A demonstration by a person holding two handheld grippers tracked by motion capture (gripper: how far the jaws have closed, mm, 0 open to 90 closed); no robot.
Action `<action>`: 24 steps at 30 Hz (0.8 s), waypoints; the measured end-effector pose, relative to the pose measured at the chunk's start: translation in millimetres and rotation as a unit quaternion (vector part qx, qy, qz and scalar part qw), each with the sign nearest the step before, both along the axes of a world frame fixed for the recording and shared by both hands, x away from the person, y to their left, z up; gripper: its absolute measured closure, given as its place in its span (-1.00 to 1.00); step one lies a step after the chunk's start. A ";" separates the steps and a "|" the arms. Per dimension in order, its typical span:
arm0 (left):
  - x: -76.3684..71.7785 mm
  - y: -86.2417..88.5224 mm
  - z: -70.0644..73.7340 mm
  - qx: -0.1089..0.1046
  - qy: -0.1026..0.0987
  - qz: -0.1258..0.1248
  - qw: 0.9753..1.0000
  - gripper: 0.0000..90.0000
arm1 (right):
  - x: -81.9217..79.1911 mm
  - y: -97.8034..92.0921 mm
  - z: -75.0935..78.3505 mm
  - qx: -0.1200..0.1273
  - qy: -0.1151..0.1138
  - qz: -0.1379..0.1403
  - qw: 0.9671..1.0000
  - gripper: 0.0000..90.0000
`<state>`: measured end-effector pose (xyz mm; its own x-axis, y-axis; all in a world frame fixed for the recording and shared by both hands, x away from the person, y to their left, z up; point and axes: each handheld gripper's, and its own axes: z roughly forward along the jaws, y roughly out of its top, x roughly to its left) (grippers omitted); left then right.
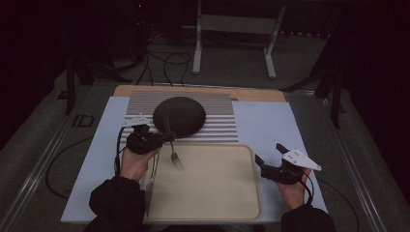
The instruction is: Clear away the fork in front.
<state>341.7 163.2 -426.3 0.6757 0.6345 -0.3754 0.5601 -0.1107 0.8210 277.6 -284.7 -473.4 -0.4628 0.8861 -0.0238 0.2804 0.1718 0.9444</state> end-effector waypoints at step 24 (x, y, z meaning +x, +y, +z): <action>-9.1 10.5 -11.9 0.003 0.022 -0.001 1.000 0.93 | 2.6 -1.8 -7.6 -0.003 0.014 -0.003 1.000 -0.79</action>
<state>332.6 173.7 -438.2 0.6600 0.6351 -0.4014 0.5954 -0.1164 0.7949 280.2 -286.5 -481.0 -0.4579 0.8889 -0.0158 0.3084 0.1754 0.9349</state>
